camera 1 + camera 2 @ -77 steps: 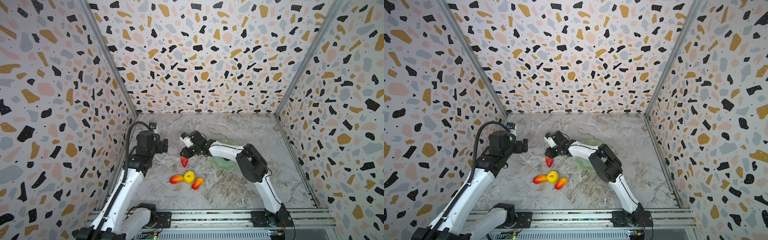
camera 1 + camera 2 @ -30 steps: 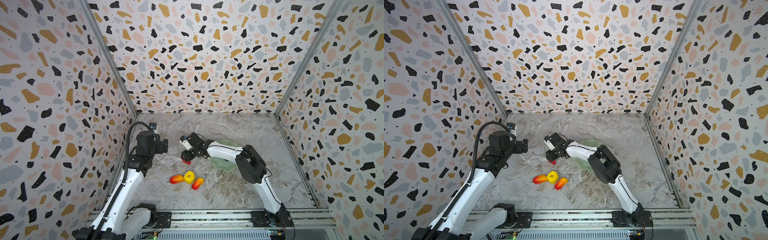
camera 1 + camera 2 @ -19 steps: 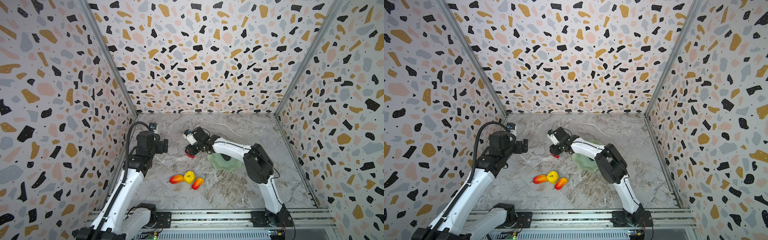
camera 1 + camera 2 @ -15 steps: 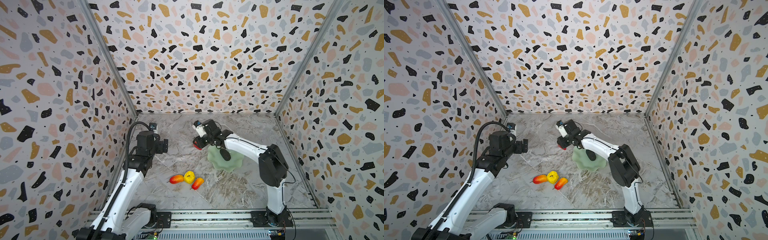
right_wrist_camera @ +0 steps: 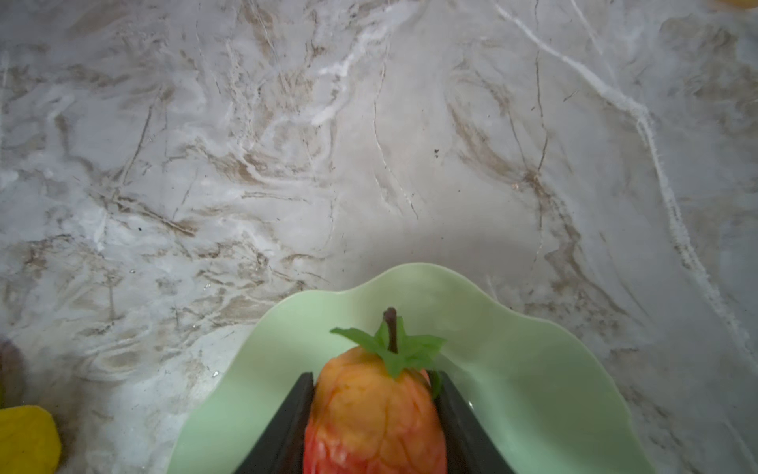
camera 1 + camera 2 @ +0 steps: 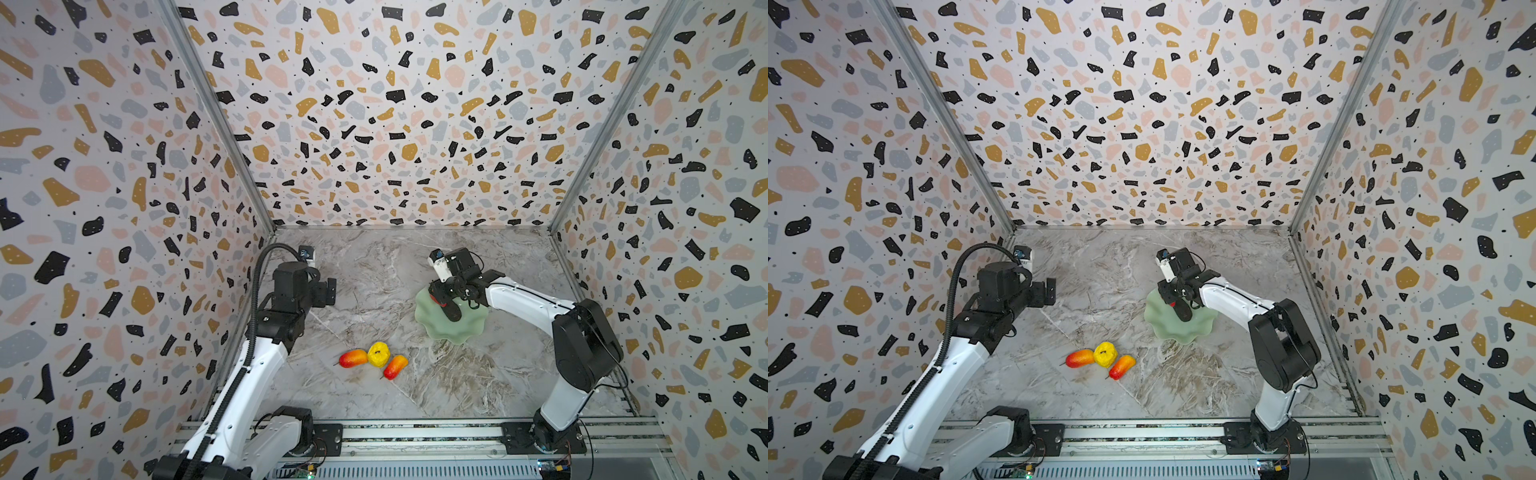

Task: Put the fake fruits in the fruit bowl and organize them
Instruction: 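Carry the peach into the green bowl and open the right gripper, then move the right gripper to the yellow bell pepper and grasp it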

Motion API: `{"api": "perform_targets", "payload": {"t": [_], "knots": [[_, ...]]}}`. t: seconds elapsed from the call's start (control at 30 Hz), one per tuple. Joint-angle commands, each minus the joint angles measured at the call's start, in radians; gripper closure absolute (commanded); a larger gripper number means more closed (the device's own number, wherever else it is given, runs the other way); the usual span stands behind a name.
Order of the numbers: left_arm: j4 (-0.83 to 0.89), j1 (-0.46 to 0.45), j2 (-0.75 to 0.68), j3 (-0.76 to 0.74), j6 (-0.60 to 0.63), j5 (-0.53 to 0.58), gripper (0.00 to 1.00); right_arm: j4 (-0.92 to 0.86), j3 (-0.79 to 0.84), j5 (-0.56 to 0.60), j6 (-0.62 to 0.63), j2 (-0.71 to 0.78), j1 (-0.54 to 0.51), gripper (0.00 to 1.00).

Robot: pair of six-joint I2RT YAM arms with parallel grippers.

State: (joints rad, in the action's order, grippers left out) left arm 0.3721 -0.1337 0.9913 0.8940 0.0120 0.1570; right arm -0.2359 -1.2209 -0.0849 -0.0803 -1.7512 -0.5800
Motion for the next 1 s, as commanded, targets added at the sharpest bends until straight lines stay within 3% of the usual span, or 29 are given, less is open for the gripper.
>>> {"api": "perform_targets", "payload": {"t": [0.0, 0.57, 0.87, 0.97], "knots": [[-0.031, 0.006, -0.007, -0.012, 0.011, -0.008, 0.01, 0.019, 0.008, 0.007, 0.010, -0.004, -0.002, 0.56], [-0.032, 0.006, -0.003, -0.012, 0.009, -0.013, 0.00, 0.079, 0.072, -0.025, -0.017, -0.048, -0.002, 0.47], [-0.032, 0.006, -0.006, -0.012, 0.011, -0.016, 0.00, 0.035, 0.039, -0.002, 0.002, -0.020, -0.003, 0.28], [-0.032, 0.006, -0.006, -0.012, 0.010, -0.017, 0.00, 0.001, 0.005, 0.010, 0.025, 0.017, -0.005, 0.15]]}}
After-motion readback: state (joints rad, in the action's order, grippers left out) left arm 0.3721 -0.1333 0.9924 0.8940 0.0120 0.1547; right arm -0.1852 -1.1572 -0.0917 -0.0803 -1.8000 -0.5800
